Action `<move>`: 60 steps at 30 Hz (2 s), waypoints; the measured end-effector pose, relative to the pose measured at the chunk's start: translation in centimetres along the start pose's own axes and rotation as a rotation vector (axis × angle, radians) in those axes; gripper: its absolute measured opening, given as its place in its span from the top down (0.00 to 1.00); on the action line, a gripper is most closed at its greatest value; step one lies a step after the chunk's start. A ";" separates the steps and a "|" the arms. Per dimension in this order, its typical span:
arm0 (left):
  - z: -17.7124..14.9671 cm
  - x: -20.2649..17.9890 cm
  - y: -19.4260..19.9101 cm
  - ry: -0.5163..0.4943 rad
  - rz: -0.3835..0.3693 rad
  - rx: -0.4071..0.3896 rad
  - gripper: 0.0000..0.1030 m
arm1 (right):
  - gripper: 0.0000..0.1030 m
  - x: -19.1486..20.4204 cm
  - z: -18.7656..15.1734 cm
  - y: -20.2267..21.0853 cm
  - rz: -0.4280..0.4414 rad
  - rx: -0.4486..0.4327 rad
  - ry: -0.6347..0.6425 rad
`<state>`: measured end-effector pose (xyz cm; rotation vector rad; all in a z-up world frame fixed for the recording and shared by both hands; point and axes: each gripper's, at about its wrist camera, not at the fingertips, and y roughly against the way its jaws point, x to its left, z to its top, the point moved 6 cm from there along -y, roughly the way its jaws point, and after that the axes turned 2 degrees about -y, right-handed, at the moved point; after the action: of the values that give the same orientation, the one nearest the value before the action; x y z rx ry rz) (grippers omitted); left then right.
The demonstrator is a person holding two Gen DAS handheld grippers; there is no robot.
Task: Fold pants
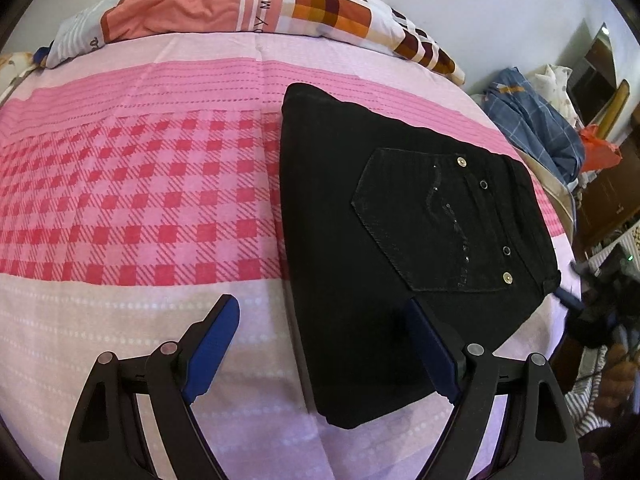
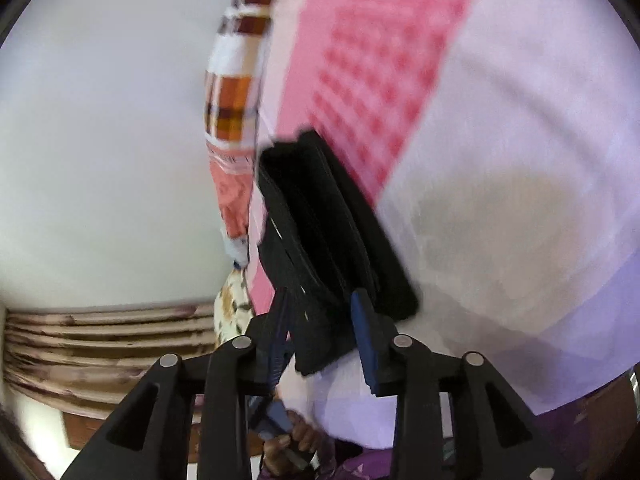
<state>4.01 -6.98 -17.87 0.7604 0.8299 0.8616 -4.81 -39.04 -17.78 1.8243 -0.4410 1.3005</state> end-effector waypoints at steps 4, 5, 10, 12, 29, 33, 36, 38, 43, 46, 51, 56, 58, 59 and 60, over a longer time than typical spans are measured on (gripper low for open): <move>0.0 -0.3 0.3 -0.008 0.000 -0.010 0.17 | 0.70 3.2 0.6 0.2 0.053 -0.020 0.099; 0.0 -0.4 0.2 -0.010 0.001 -0.012 0.17 | 0.70 3.9 0.5 -0.3 0.070 -0.009 0.122; -0.3 -0.3 -0.2 -0.002 -0.001 0.008 0.17 | 0.70 3.5 -0.3 -4.0 0.027 0.068 0.146; -0.3 -0.2 -0.3 0.005 -0.007 0.010 0.17 | 0.78 2.1 -0.3 -4.6 -0.010 0.076 0.117; 1.9 3.5 2.2 0.128 -0.086 -0.097 0.17 | 0.69 1.0 0.4 -4.0 -0.011 0.048 0.100; 2.6 4.2 2.1 0.134 -0.078 -0.099 0.17 | 0.54 2.8 0.6 -3.4 -0.018 0.015 0.179; 3.2 3.9 1.8 0.095 -0.049 -0.094 0.17 | 0.45 3.5 1.0 -3.1 -0.083 -0.012 0.242; 3.6 3.5 1.7 0.062 -0.026 -0.101 0.17 | 0.37 3.9 1.5 -3.0 -0.166 -0.035 0.302; 4.3 2.2 1.2 -0.020 0.021 -0.113 0.17 | 0.36 4.7 2.1 -3.7 -0.295 -0.042 0.421; 4.5 1.5 1.0 -0.061 0.052 -0.115 0.17 | 0.34 4.4 2.3 -4.5 -0.319 -0.024 0.432; 4.5 0.7 0.8 -0.120 0.095 -0.120 0.17 | 0.31 3.2 2.2 -5.8 -0.337 0.010 0.420; 4.5 0.5 0.3 -0.151 0.125 -0.110 0.17 | 0.28 2.7 2.3 -6.5 -0.353 0.028 0.424; 4.5 0.5 0.1 -0.152 0.133 -0.103 0.17 | 0.27 2.6 2.3 -6.7 -0.351 0.035 0.421; 4.5 0.5 0.0 -0.152 0.136 -0.101 0.17 | 0.27 2.5 2.3 -6.9 -0.350 0.041 0.423; 4.4 0.6 -0.1 -0.150 0.139 -0.098 0.17 | 0.27 2.5 2.4 -7.1 -0.349 0.044 0.428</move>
<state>8.11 -7.49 -16.08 0.7926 0.6027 0.9494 2.48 -36.25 -18.81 1.5130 0.1334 1.4058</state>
